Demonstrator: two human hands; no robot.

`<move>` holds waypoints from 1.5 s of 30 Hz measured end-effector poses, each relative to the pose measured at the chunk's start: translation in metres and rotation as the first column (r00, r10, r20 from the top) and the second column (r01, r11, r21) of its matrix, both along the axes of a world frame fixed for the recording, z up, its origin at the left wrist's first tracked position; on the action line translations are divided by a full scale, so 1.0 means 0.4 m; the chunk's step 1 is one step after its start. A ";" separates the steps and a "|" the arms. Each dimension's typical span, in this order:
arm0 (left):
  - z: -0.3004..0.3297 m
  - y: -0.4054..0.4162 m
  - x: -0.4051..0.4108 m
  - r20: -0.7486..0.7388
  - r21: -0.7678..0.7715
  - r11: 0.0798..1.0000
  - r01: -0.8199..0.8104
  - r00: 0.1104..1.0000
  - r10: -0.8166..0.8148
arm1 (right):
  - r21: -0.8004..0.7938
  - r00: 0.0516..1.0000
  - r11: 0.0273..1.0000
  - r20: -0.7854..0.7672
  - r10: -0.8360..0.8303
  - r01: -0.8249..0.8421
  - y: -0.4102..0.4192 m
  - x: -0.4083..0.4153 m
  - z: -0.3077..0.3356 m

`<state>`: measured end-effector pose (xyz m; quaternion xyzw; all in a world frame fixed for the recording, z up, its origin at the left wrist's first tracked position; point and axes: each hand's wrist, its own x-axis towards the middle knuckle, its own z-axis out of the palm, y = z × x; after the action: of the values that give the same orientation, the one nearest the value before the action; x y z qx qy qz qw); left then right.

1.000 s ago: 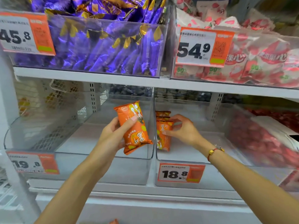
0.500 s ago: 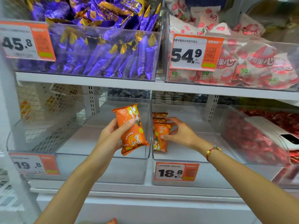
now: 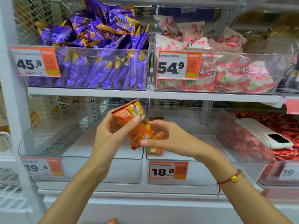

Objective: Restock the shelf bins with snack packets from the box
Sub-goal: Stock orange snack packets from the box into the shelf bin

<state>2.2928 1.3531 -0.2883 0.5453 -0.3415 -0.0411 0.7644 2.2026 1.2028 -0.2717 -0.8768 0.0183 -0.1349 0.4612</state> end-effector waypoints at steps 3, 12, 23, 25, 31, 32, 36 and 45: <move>0.010 -0.016 -0.010 -0.049 -0.077 0.997 0.026 0.998 -0.030 | 0.224 0.992 0.972 0.119 0.041 -0.067 -0.002 0.003 0.002; -0.106 -0.037 0.088 0.330 0.598 0.794 -0.113 0.937 -0.116 | 0.437 0.991 0.891 -0.002 -0.133 0.121 -0.171 -0.053 -0.007; -0.144 -0.040 0.079 0.435 0.645 0.739 -0.192 0.888 -0.149 | -0.233 0.868 0.870 -0.148 -0.474 0.435 -0.177 0.117 -0.135; -0.151 -0.041 0.089 0.413 0.632 0.760 -0.149 0.895 -0.168 | -0.203 0.859 0.876 -0.195 -0.473 0.437 -0.171 0.147 -0.142; -0.156 -0.043 0.104 0.345 0.610 0.792 -0.029 0.909 -0.233 | -0.060 0.804 0.883 -0.390 -0.450 0.465 -0.195 0.177 -0.147; -0.157 -0.044 0.105 0.343 0.609 0.793 -0.028 0.911 -0.231 | -0.014 0.822 0.899 -0.399 -0.406 0.437 -0.192 0.176 -0.147; -0.164 -0.048 0.110 0.349 0.606 0.794 -0.041 0.911 -0.220 | 0.100 0.857 0.912 -0.394 -0.332 0.399 -0.178 0.158 -0.141; -0.159 -0.048 0.113 0.361 0.612 0.789 -0.052 0.906 -0.221 | -0.176 0.865 0.899 -0.253 -0.434 0.400 -0.163 0.112 -0.121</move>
<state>2.3378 1.3339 -0.3518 0.7414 -0.4887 -0.0671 0.4549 2.2476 1.1374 -0.3200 -0.8878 0.2661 -0.1045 0.3608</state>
